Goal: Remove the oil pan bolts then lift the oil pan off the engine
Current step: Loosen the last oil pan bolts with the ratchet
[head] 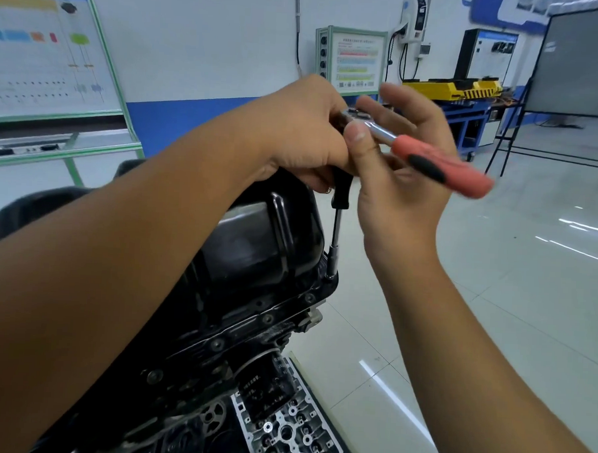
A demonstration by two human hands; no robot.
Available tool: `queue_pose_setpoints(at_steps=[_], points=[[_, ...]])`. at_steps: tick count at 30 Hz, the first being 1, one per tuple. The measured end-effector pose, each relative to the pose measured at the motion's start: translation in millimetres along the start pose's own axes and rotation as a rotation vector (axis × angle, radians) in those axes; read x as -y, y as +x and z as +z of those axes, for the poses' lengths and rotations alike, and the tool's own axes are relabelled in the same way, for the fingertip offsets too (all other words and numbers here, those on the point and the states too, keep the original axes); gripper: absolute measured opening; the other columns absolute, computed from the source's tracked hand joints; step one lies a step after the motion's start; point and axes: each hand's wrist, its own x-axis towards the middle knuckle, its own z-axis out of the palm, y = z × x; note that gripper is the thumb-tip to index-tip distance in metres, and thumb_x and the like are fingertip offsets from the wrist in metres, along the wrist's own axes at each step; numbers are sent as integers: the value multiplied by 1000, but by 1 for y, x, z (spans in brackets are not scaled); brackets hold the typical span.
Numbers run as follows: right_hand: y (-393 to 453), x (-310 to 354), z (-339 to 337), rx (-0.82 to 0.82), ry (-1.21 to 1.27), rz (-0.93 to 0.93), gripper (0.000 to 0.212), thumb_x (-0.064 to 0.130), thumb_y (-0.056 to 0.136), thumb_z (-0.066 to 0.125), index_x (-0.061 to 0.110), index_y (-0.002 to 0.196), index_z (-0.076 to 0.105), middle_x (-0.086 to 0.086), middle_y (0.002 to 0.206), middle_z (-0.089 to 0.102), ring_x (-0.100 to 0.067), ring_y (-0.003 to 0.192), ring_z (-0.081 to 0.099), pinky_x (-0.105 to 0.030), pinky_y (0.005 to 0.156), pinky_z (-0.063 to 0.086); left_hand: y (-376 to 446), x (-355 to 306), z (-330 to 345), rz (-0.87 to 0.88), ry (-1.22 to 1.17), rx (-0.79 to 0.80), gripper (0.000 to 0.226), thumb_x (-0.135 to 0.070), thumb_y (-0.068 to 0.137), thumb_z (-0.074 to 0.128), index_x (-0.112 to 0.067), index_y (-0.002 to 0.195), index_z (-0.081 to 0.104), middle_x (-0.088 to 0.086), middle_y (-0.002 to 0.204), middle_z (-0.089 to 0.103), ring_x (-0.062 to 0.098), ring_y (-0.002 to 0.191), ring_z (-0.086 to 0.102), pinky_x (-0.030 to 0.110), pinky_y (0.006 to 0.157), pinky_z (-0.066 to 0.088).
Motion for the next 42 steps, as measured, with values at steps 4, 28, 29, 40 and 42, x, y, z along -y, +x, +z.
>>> queue_pose_setpoints(at_steps=[4, 28, 29, 40, 42], points=[[18, 6, 2, -99, 494, 506, 26, 12, 105, 56, 1, 128, 59, -16, 102, 73, -28, 93, 73, -43, 90, 59, -2, 1, -1, 19, -24, 57, 33, -11, 74, 89, -10, 104, 75, 10, 84, 76, 24, 78, 77, 39, 70, 65], [24, 1, -9, 22, 111, 207, 17, 2, 89, 75, 11, 103, 69, -1, 93, 78, -19, 92, 75, -32, 85, 59, -7, 14, 17, 185, 164, -280, 31, -25, 77, 86, -4, 93, 71, 20, 78, 71, 24, 67, 72, 40, 64, 63], [26, 1, -10, 23, 185, 286, 15, 5, 93, 73, 12, 105, 66, 1, 90, 79, -18, 91, 75, -35, 86, 59, -9, 15, 19, 202, 177, -288, 29, -27, 77, 87, -7, 93, 73, 15, 76, 71, 18, 65, 68, 34, 63, 59], [21, -1, -15, 53, 379, 314, 17, -3, 91, 71, 10, 85, 62, -8, 99, 78, -23, 100, 75, -40, 82, 59, -16, 15, 15, 166, 1, -147, 28, -5, 83, 81, -7, 110, 72, 23, 73, 66, 24, 71, 65, 39, 76, 56], [21, 0, -12, 55, 390, 266, 16, -4, 90, 72, 8, 90, 61, -12, 99, 78, -18, 97, 76, -35, 78, 60, -14, 14, 19, 161, 10, -163, 22, -6, 83, 80, -8, 103, 74, 8, 67, 64, 15, 65, 62, 36, 69, 54]])
